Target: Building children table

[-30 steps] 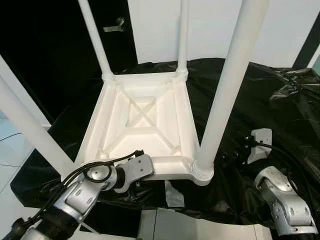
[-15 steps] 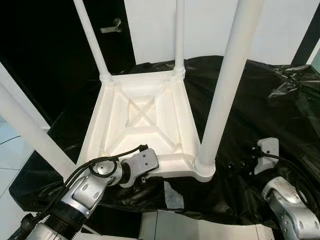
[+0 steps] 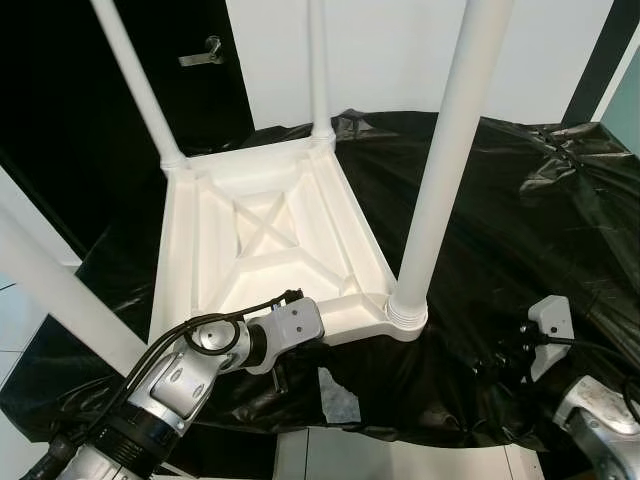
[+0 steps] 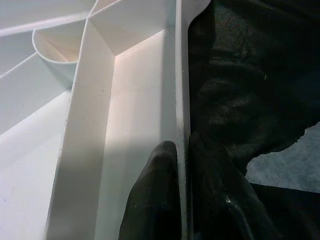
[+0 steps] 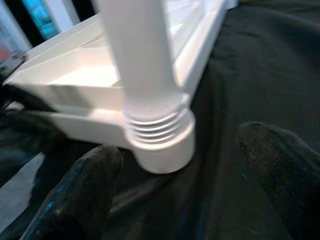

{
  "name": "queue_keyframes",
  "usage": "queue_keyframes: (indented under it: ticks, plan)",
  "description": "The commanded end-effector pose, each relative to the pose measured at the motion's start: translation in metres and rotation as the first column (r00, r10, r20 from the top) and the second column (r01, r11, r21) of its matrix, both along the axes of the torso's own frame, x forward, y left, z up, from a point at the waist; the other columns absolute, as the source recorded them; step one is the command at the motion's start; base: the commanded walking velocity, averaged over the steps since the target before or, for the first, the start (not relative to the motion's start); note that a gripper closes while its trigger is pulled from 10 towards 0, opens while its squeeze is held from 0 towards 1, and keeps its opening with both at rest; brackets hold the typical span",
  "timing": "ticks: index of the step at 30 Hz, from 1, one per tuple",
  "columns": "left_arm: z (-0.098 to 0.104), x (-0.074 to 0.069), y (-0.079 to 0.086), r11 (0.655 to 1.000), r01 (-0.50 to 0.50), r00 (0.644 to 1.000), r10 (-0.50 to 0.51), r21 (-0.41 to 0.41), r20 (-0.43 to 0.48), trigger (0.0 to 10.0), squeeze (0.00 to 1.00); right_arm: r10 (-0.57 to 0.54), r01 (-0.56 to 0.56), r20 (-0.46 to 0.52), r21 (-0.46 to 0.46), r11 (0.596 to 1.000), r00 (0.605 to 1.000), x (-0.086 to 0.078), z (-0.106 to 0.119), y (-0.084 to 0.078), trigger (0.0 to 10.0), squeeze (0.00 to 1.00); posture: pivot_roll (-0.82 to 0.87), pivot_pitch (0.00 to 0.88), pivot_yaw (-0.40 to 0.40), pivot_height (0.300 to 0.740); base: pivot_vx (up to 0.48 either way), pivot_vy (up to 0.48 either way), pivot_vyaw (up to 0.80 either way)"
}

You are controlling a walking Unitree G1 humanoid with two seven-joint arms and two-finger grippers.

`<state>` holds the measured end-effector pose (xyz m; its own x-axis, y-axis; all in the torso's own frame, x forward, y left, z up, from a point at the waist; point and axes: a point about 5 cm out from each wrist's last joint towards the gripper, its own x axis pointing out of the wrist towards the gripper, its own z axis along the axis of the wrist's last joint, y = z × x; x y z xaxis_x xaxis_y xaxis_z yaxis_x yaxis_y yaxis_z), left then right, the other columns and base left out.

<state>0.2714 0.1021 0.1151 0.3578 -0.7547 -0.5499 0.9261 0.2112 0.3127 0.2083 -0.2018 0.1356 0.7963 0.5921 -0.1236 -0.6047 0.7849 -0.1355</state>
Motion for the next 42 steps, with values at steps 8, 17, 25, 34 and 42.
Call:
queue_keyframes:
  ticks: [8, 17, 25, 34, 42]
  plan:
    - [0.009, 0.005, 0.006, 0.999, -0.055, 0.996, 0.054, 0.001, 0.076, 10.0, 0.00, 0.117, -0.117, 0.048, -0.006, 0.993, 0.992, 0.031, 0.009, 0.021, 10.0, 0.00, -0.01, 0.000, 0.058, 0.740, 0.000, 0.000, 0.00]
    - [0.010, 0.005, 0.005, 0.997, -0.077, 0.996, 0.079, -0.031, 0.046, 10.0, 0.67, 0.195, -0.191, 0.084, -0.063, 0.980, 0.977, 0.069, 0.011, 0.041, 10.0, 0.00, 0.02, 0.000, 0.040, 0.740, 0.000, 0.000, 0.00]
    - [0.011, 0.007, 0.002, 0.996, -0.077, 0.995, 0.079, -0.034, 0.061, 0.0, 0.00, 0.274, -0.265, 0.088, -0.098, 0.959, 0.958, 0.082, 0.010, 0.055, 10.0, 0.00, 0.02, 0.000, 0.029, 0.740, 0.000, 0.000, 0.00]
    - [0.008, 0.003, 0.002, 0.998, -0.064, 0.997, 0.065, -0.024, 0.050, 6.5, 0.00, 0.281, -0.271, 0.080, -0.114, 0.956, 0.956, 0.088, 0.006, 0.054, 10.0, 0.00, 0.02, 0.000, 0.025, 0.740, 0.000, 0.000, 0.00]
    - [0.006, 0.004, -0.003, 0.997, -0.060, 0.998, 0.060, -0.043, 0.018, 0.0, 0.00, 0.263, -0.254, 0.092, -0.107, 0.961, 0.960, 0.092, 0.004, 0.051, 10.0, 0.00, 0.01, 0.000, 0.033, 0.740, 0.000, 0.000, 0.00]
